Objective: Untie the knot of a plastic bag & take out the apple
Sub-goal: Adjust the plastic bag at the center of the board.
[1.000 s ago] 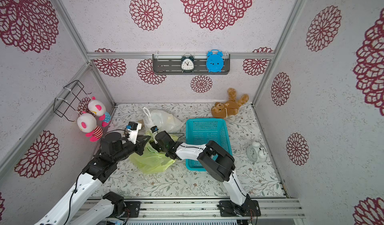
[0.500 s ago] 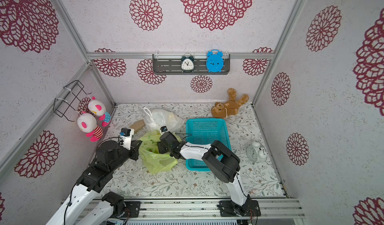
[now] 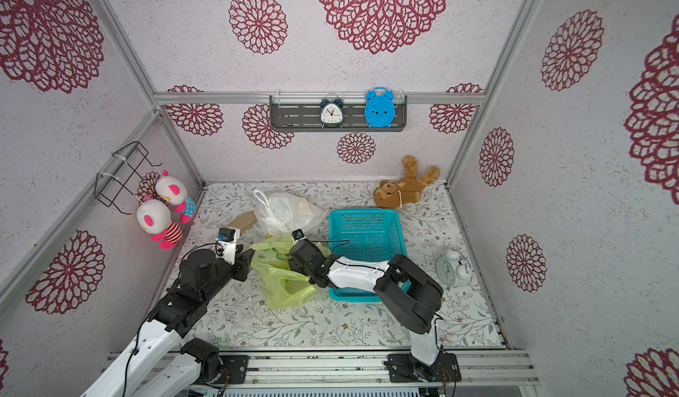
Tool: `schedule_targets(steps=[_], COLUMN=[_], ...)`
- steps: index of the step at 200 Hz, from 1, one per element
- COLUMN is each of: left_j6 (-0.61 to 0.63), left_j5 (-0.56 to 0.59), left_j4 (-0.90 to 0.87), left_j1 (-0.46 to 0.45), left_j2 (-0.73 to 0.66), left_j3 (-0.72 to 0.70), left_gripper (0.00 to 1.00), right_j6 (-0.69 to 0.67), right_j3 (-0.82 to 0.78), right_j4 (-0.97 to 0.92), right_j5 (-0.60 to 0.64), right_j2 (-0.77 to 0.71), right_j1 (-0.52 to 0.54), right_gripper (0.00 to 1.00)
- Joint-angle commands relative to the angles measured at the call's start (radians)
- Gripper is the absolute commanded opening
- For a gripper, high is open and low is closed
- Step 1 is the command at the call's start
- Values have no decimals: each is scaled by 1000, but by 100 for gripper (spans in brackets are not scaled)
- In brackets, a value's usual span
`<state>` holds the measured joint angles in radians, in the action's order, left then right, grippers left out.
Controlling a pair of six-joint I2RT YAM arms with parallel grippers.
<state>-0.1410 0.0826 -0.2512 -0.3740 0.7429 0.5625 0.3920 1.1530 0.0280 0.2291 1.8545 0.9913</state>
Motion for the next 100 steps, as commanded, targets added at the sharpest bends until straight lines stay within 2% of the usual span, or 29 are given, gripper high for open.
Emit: schedule_targets(steps=[1, 4, 17, 30, 48, 67, 82, 90, 100], left_j6=[-75, -91, -145, -179, -185, -209, -251, -263, -262], left_j5=[-39, -53, -106, -115, -13, 193, 369, 380, 330], left_j4=[78, 64, 16, -5, -22, -91, -157, -182, -168], left_j1=[6, 6, -15, -99, -271, -418, -486, -504, -519], left_j2=[42, 43, 32, 6, -61, -144, -208, -223, -212], left_j3=[40, 54, 119, 157, 149, 137, 134, 137, 121], left_gripper=[83, 99, 97, 97, 97, 97, 97, 97, 97], right_j6=[-24, -22, -7, 12, 36, 58, 73, 80, 84], right_j3=[18, 20, 36, 59, 96, 125, 157, 166, 184], right_j4=[20, 22, 23, 17, 0, -11, -29, -33, -48], right_j5=[-63, -69, -86, -88, -83, -74, -72, -75, -68], right_j2=[-36, -39, -52, -58, -48, -24, -1, 8, 18], right_j1=[1, 3, 7, 7, 9, 9, 9, 10, 9], right_gripper=[67, 67, 67, 67, 68, 68, 68, 68, 68])
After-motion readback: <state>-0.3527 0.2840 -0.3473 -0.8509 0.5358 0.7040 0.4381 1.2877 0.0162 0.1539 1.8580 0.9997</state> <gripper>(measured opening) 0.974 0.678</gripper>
